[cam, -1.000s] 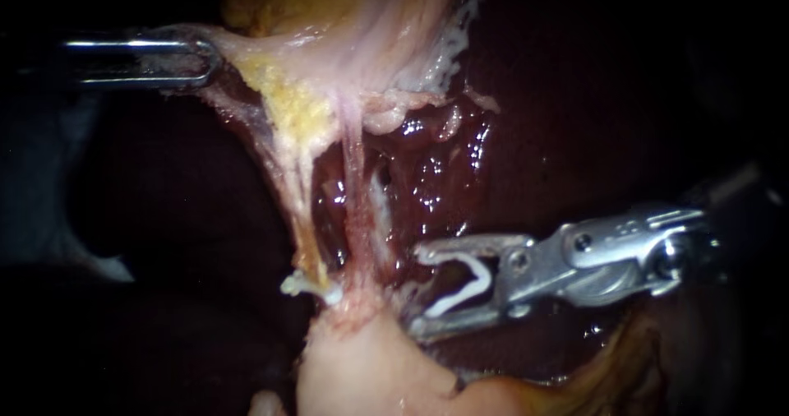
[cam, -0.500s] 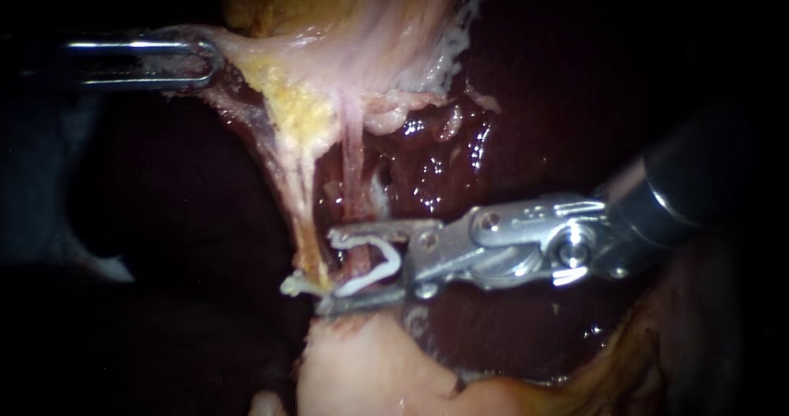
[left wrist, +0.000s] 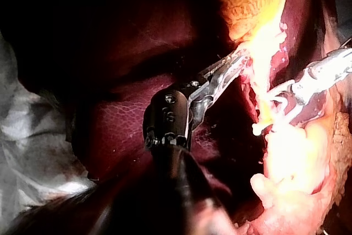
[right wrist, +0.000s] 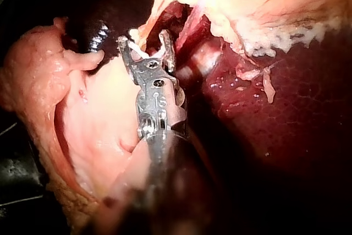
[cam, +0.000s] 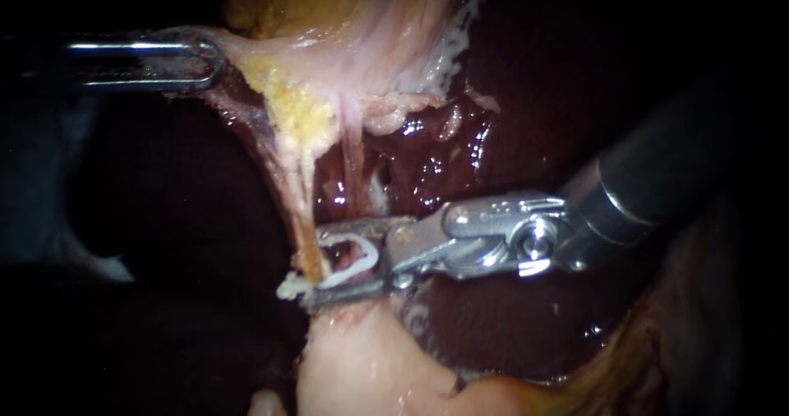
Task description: Clipping second clip left tube
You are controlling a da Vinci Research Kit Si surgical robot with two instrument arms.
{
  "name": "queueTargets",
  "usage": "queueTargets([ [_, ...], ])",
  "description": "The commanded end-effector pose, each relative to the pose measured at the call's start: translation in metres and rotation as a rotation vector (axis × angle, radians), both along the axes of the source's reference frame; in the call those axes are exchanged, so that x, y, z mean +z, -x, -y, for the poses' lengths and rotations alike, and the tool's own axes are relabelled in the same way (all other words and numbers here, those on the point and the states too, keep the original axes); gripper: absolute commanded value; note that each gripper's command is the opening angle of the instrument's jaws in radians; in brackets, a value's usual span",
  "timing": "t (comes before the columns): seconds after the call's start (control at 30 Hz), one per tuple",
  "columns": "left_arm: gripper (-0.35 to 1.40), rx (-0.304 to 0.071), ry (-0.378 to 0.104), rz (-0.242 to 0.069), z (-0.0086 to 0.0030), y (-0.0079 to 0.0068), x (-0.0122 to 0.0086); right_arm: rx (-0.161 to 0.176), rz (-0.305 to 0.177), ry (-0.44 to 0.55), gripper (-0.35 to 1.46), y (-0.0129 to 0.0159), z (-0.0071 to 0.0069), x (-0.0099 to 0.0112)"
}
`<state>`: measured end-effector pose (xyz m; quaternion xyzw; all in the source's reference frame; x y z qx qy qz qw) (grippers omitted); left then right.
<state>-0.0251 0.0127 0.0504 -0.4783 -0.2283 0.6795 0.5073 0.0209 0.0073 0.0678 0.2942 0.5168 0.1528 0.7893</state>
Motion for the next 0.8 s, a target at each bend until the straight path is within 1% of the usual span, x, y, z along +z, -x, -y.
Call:
queueTargets([
  [0.03,-0.35,-0.001,0.0,0.0,0.0,0.0,0.0,0.003,-0.012,-0.004,0.49,-0.0002,0.0,0.0],
  [0.2,-0.35,-0.001,0.0,-0.001,0.0,0.0,0.0,-0.016,-0.066,-0.03,0.49,-0.0008,0.0003,-0.0003],
  [0.27,-0.35,-0.001,0.0,-0.001,0.0,0.0,0.0,-0.03,-0.092,-0.03,0.49,-0.0012,0.0006,-0.0006],
  [0.37,-0.35,0.001,-0.001,0.001,0.0,0.0001,0.0,-0.038,-0.124,-0.042,0.49,-0.0019,0.001,-0.001],
  [0.4,-0.35,0.001,-0.001,0.001,0.0,0.0001,0.0,-0.046,-0.134,-0.044,0.49,-0.0023,0.0011,-0.0012],
  [0.5,-0.35,0.0,0.0,0.001,0.0,0.0002,0.0,-0.052,-0.137,-0.045,0.49,-0.0033,0.0014,-0.0014],
  [0.63,-0.35,0.0,0.0,0.0,0.0,0.0002,0.0,-0.047,-0.133,-0.049,0.49,-0.0042,0.0018,-0.0014],
  [0.8,-0.35,0.0,0.0,0.0,0.0,0.0003,0.0001,-0.046,-0.129,-0.07,0.49,-0.0045,0.0025,-0.0017],
])
